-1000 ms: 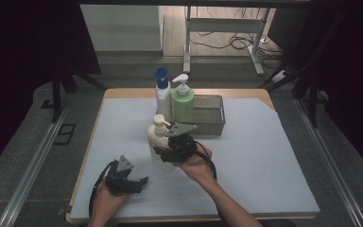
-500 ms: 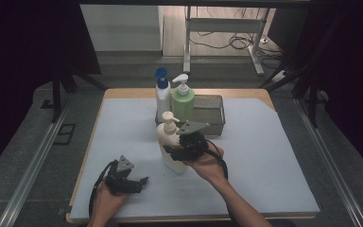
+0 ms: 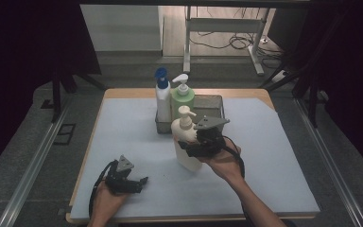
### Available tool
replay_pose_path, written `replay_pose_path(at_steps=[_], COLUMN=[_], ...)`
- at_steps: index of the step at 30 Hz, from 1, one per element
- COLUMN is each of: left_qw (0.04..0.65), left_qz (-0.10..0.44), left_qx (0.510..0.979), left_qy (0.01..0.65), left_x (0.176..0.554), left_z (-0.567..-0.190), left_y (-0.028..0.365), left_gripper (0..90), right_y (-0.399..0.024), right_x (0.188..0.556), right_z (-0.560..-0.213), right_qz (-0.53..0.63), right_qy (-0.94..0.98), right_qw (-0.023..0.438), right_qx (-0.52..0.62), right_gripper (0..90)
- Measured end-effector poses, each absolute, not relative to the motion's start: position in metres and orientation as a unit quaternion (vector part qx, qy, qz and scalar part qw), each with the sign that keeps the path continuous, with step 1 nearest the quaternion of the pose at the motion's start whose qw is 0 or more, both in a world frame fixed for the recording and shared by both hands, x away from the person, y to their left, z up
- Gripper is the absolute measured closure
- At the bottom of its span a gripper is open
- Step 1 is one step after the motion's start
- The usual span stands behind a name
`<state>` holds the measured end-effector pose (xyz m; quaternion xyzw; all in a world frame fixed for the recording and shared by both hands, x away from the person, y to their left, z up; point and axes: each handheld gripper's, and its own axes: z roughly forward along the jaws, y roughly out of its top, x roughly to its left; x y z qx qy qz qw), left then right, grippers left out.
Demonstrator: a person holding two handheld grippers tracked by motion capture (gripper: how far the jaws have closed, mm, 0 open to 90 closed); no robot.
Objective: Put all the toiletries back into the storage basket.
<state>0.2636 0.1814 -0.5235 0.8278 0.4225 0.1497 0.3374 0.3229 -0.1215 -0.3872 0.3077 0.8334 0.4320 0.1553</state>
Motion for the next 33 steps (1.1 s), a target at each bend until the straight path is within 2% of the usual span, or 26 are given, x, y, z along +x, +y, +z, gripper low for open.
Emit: replay_pose_path(at_steps=[24,33], left_qw=[0.337,0.338], left_qz=[0.148,0.148], left_qx=[0.829,0.829], left_qy=[0.421,0.421], left_x=[0.264,0.264], left_z=[-0.523,-0.524], left_y=[0.182,0.182], left_gripper=[12.2,12.3], right_y=[-0.183,-0.194], right_x=[0.335,0.348], right_z=[-0.341,-0.335], right_qz=[0.431,0.432], right_qy=[0.81,0.797], right_qw=[0.185,0.2], right_qx=[0.353,0.372], right_gripper=[37.1,37.3])
